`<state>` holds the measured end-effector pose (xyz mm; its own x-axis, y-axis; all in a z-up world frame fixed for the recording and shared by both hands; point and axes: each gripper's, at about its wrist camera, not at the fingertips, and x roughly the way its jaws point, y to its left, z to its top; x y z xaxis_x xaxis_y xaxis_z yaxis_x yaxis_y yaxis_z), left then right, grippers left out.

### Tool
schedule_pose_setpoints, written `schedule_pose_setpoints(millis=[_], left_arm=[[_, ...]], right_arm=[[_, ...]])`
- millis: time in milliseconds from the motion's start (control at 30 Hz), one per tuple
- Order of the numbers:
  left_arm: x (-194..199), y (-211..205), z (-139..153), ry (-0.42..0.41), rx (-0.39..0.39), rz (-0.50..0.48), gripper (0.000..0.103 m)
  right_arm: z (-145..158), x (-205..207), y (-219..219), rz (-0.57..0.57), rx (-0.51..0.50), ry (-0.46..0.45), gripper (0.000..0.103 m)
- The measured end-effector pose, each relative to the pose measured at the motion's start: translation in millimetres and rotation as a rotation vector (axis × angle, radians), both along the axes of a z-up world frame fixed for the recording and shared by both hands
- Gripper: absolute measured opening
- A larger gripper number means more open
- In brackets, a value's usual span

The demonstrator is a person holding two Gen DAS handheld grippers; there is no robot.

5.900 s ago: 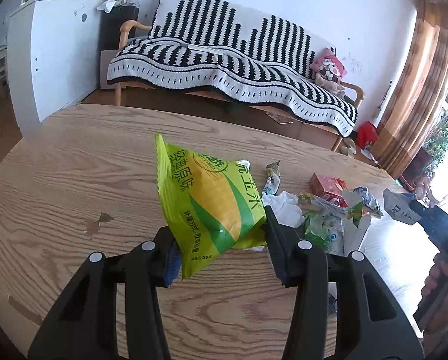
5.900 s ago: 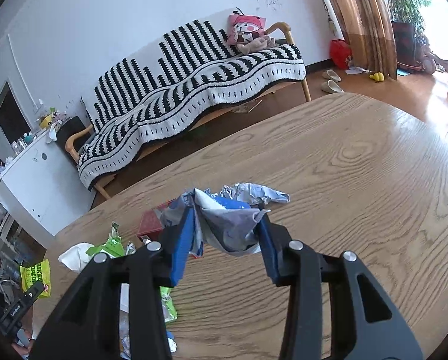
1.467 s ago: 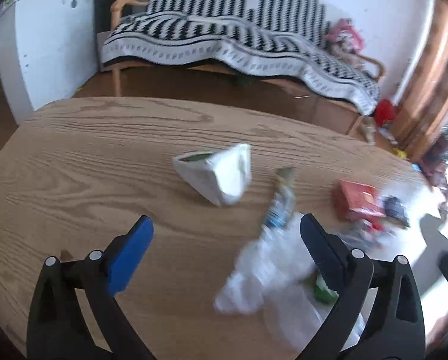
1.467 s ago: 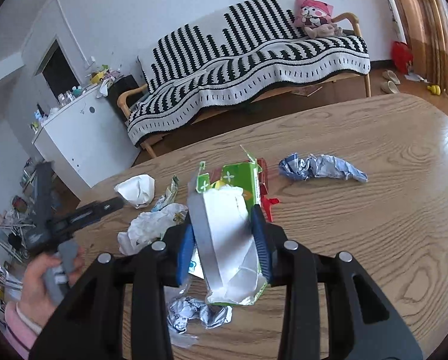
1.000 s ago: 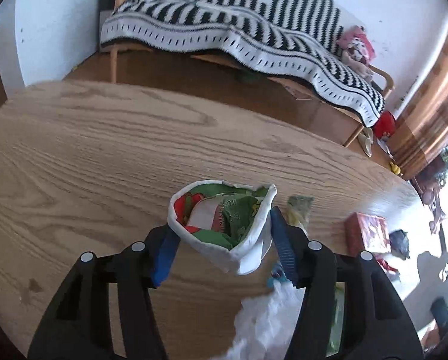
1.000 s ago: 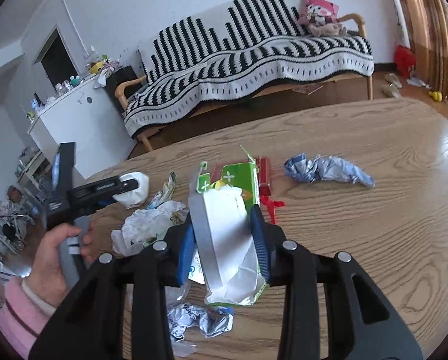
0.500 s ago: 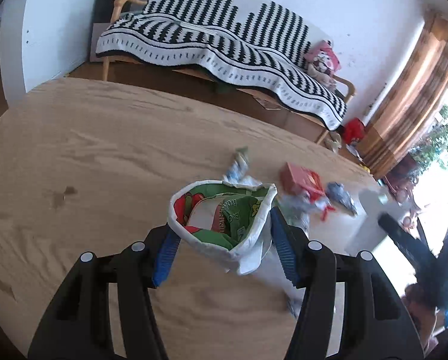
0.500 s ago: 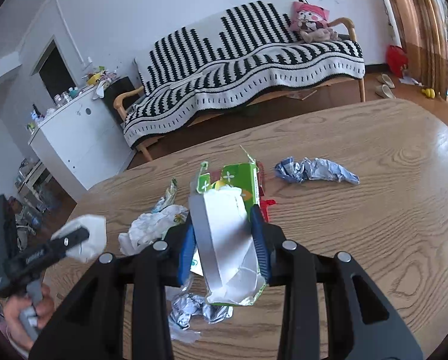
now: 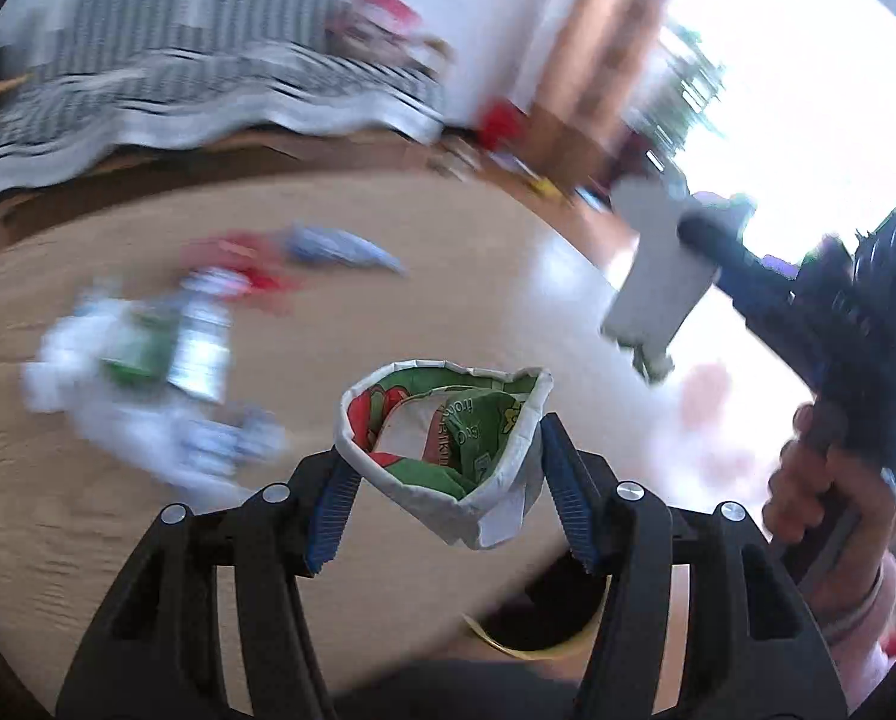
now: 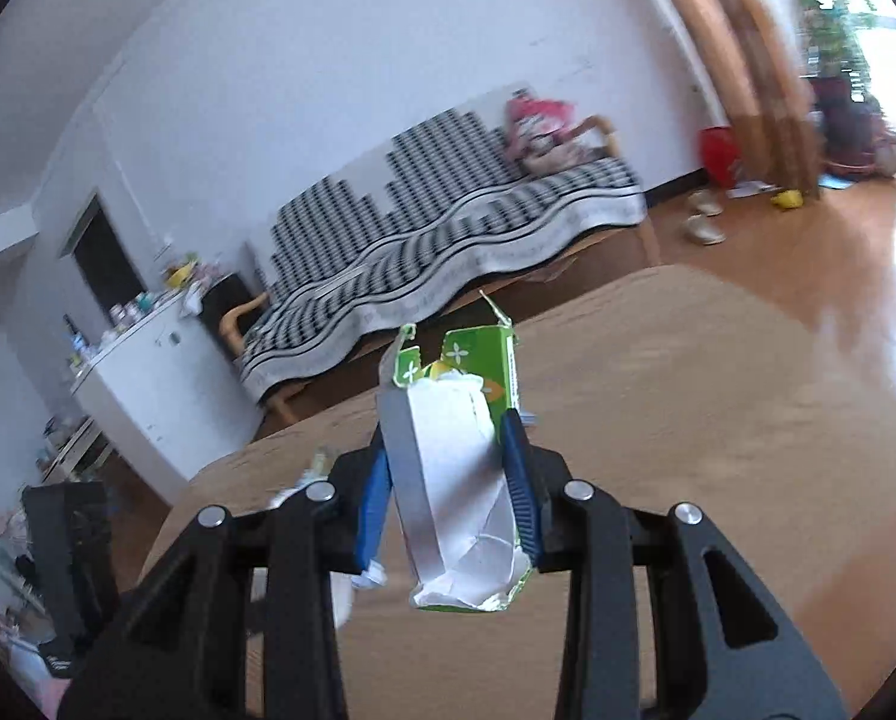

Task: Collect trash
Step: 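Carry both items to the black bin and open both grippers over it, then grasp the crumpled blue-white cloth with the right gripper while the left gripper grasps the clear plastic bag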

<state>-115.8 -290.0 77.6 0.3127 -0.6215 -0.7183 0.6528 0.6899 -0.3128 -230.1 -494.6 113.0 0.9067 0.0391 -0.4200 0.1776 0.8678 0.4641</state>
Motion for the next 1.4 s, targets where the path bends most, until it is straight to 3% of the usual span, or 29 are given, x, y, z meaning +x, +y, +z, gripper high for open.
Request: schedule_pose_setpoints(millis=[100, 200, 267, 333, 367, 467, 567, 800, 833, 900, 933, 967, 1100, 1200, 1400], left_arm=[[-48.6, -62.2, -21.6, 0.1, 0.019, -0.172, 0.057], [-88.2, -111.3, -63.9, 0.137, 0.113, -0.276, 0.058], [-102.2, -131.1, -97.4, 0.175, 0.184, -0.316, 0.058], [-111.2, -139.6, -125.6, 0.236, 0.245, -0.336, 0.057], [-112.4, -141.1, -127.0, 0.233, 0.25, -0.346, 0.057], [-121.2, -148.1, -121.7, 0.117, 0.289, -0.365, 0.057], [-119.2, -148.5, -131.1, 0.173, 0.292, -0.373, 0.057], [-122.7, -141.1, -130.6, 0.174, 0.287, -0.394, 0.06], [-124.4, -140.4, -130.9, 0.165, 0.291, -0.399, 0.065], [-127.6, -150.6, -133.2, 0.134, 0.275, -0.396, 0.092], [-133.2, -152.9, -133.0, 0.113, 0.259, -0.391, 0.097], [-138.2, -150.3, -130.8, 0.09, 0.246, -0.4, 0.097], [-140.7, -144.4, -125.1, 0.085, 0.223, -0.403, 0.097], [-130.3, -133.0, -104.3, 0.061, 0.135, -0.343, 0.097], [-77.5, -58.8, -33.3, 0.001, -0.075, -0.095, 0.097]], right_arm=[[-17.7, -53.1, -32.5, -0.055, -0.031, 0.073, 0.035], [-69.8, -80.4, -55.1, -0.067, -0.02, 0.239, 0.036], [-132.3, -100.8, -73.1, -0.118, 0.102, 0.35, 0.036], [-184.1, -121.3, -83.4, -0.158, 0.236, 0.387, 0.036], [-200.5, -129.8, -85.7, -0.181, 0.269, 0.393, 0.036], [-235.3, -142.7, -91.5, -0.219, 0.346, 0.414, 0.035], [-239.9, -149.8, -90.2, -0.221, 0.338, 0.423, 0.035], [-245.9, -141.9, -98.5, -0.216, 0.363, 0.445, 0.036], [-245.4, -143.4, -99.5, -0.228, 0.368, 0.443, 0.041], [-244.8, -140.6, -102.5, -0.251, 0.398, 0.447, 0.07], [-245.3, -142.9, -106.7, -0.262, 0.434, 0.447, 0.094], [-244.9, -144.6, -109.5, -0.268, 0.456, 0.437, 0.097], [-238.1, -154.5, -117.6, -0.327, 0.48, 0.413, 0.097], [-229.8, -161.6, -117.7, -0.391, 0.448, 0.39, 0.097], [-203.2, -150.6, -102.3, -0.391, 0.228, 0.394, 0.097]])
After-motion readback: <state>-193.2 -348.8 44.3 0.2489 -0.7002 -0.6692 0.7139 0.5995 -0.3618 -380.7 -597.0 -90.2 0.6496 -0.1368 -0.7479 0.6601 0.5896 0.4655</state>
